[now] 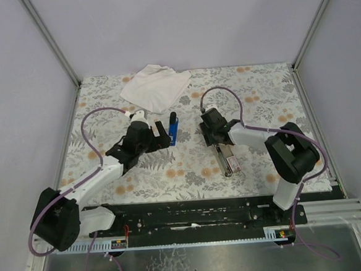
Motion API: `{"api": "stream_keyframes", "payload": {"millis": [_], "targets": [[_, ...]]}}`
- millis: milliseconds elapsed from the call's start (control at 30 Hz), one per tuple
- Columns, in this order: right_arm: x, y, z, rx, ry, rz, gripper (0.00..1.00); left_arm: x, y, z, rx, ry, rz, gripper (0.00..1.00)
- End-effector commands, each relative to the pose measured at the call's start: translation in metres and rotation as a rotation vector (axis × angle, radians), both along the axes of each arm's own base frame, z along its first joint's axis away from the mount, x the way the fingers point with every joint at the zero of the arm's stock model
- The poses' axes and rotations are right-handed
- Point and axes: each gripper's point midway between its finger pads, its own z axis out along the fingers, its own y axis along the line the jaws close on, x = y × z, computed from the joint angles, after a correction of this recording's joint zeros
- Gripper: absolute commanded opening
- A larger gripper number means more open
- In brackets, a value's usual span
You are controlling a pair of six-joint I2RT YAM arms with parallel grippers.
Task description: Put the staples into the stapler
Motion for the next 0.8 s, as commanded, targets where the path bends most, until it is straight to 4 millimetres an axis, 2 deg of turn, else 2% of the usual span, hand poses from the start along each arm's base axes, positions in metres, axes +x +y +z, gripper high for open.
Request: {"api": "stream_keyframes", "payload": {"millis": [0, 67, 233, 433, 600, 633, 767], "targets": [[0.025, 0.005, 0.006, -0.006, -0.052, 0.028, 0.56, -0.015, 0.001, 0.013, -0.081, 0.005, 0.012, 0.95], [0.025, 0.013, 0.002, 0.012, -0.044, 0.068, 0.54, -0.022, -0.001, 0.017, -0.111, 0.01, 0.004, 0.96], [0.018, 0.041, 0.002, 0.122, -0.015, 0.203, 0.34, -0.033, 0.0, 0.005, -0.133, 0.049, 0.008, 0.96], [0.004, 0.071, 0.016, 0.271, -0.015, 0.348, 0.09, -0.038, -0.006, 0.005, -0.191, 0.053, -0.006, 0.96], [-0.016, 0.094, 0.039, 0.418, -0.055, 0.477, 0.03, -0.043, -0.012, 0.006, -0.249, 0.064, -0.019, 0.96], [-0.034, 0.111, 0.052, 0.474, -0.095, 0.571, 0.02, -0.043, -0.019, 0.014, -0.311, 0.059, -0.035, 0.96], [-0.058, 0.131, 0.069, 0.513, -0.156, 0.679, 0.01, -0.041, -0.028, 0.029, -0.396, 0.04, -0.056, 0.97]]}}
